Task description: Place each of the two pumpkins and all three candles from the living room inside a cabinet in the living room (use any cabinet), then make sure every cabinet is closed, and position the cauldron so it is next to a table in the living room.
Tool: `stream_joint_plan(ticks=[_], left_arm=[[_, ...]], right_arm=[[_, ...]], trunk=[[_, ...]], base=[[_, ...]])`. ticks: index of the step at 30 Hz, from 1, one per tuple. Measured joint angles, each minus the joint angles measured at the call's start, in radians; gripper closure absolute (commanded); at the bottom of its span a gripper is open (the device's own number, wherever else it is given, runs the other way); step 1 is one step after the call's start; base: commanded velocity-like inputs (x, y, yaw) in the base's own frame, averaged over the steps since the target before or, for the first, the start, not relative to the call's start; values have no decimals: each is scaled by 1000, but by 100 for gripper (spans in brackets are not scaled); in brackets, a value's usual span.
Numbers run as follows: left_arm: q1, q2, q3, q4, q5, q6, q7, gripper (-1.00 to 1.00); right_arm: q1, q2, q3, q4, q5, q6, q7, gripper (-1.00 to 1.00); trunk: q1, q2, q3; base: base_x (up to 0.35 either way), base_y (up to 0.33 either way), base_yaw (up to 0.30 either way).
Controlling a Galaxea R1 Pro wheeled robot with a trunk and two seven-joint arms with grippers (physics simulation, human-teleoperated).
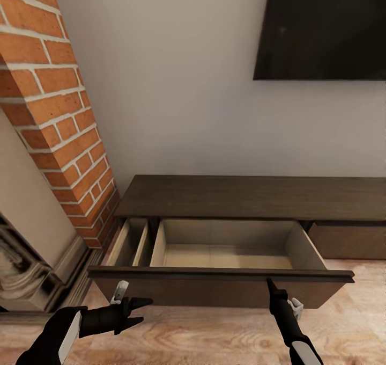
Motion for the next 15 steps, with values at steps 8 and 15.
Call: stream_joint_plan(ticks=[8, 15], left_arm=[[0, 0, 0, 0, 0, 0, 0, -100], [0, 0, 0, 0, 0, 0, 0, -100]], right_arm=[[0, 0, 0, 0, 1, 0, 0, 100], [0, 0, 0, 0, 1, -1, 1, 100]], trunk=[[0, 0, 0], [0, 0, 0]], base=[[-56, 0, 0], [-26, 0, 0]])
